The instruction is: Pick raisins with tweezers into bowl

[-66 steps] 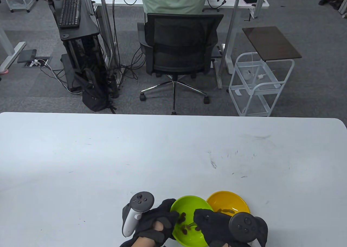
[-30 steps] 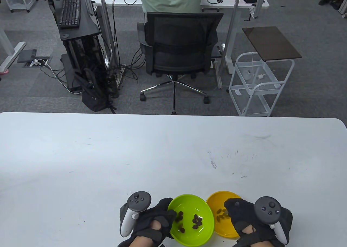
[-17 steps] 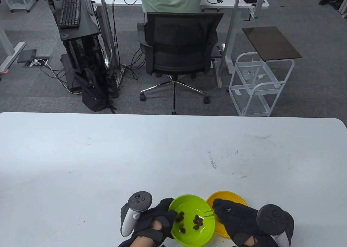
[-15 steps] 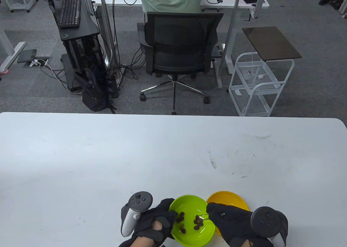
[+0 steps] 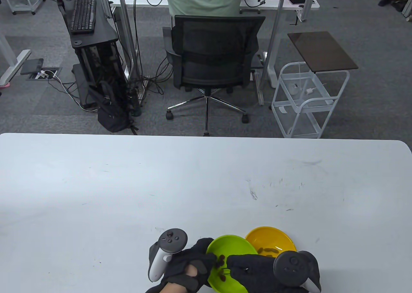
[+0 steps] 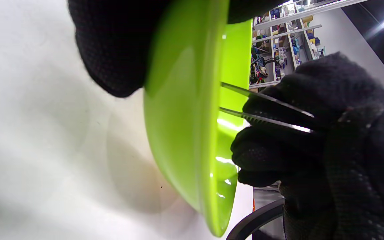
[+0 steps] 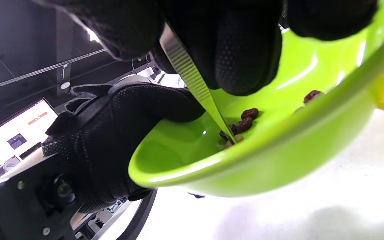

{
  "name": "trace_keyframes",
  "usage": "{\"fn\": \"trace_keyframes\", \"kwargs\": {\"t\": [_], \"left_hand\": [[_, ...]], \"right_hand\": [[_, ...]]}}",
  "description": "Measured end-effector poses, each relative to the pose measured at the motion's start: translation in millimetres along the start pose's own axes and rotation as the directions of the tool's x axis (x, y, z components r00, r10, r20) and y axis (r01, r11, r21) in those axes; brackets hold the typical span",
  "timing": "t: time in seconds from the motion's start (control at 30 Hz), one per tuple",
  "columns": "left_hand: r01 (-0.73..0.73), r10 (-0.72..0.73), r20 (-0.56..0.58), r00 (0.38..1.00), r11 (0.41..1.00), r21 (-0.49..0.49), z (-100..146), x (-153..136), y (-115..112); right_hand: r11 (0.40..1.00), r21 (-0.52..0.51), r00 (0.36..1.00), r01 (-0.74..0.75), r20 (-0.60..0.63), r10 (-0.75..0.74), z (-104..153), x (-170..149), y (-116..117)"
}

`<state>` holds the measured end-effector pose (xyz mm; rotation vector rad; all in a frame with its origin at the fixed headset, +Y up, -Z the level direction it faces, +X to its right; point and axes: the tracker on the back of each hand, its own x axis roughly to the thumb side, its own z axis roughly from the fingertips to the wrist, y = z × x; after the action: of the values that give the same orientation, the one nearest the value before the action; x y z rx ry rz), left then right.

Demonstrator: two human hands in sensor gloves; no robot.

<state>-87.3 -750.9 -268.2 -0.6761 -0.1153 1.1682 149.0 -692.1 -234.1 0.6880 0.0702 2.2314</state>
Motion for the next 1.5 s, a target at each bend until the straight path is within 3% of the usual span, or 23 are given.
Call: {"fn": "trace_keyframes", "kwargs": {"t": [0.3, 0.47, 0.67, 0.77, 0.9, 1.0, 1.2, 1.5], "left_hand": [[-0.004, 0.004, -0.002, 1.000, 1.000, 0.007, 0.1, -0.4, 1.1], [-0.019, 0.019, -0.002, 1.000, 1.000, 0.022, 1.0, -1.8, 5.1], [-0.033, 0.035, -0.040, 0.999, 0.998, 0.060, -0.8, -9.9, 14.5], [-0.038, 0.042, -0.053, 0.998, 0.996, 0.080, -0.5, -14.0, 20.5], [-0.053, 0.058, -0.057, 0.997, 0.995, 0.086, -0.9, -16.1, 23.1], [-0.042, 0.047, -0.061, 0.997, 0.996, 0.084, -1.0, -16.1, 22.3], [-0.037, 0.043, -0.065, 0.997, 0.996, 0.085, -0.7, -16.5, 22.4], [-0.029, 0.043, -0.090, 0.995, 0.988, 0.149, 1.0, -18.8, 28.9]], "right_hand": [[0.999, -0.037, 0.999, -0.031, 0.038, 0.033, 1.6, 3.7, -6.5], [0.990, -0.139, 1.000, 0.008, 0.025, -0.005, 8.3, 0.5, -34.6], [0.972, -0.227, 0.997, -0.065, -0.050, 0.056, 16.9, -17.4, -71.5], [0.969, -0.157, 0.974, -0.191, -0.150, 0.168, 17.1, -34.1, -78.1], [0.977, 0.004, 0.942, -0.215, -0.263, 0.209, 15.8, -62.9, -68.1], [0.974, 0.052, 0.924, -0.219, -0.310, 0.224, 13.8, -74.3, -62.6], [0.978, 0.074, 0.917, -0.193, -0.342, 0.207, 14.1, -81.7, -58.5], [0.986, -0.049, 0.943, -0.161, -0.301, 0.139, 20.7, -70.6, -76.7]]}}
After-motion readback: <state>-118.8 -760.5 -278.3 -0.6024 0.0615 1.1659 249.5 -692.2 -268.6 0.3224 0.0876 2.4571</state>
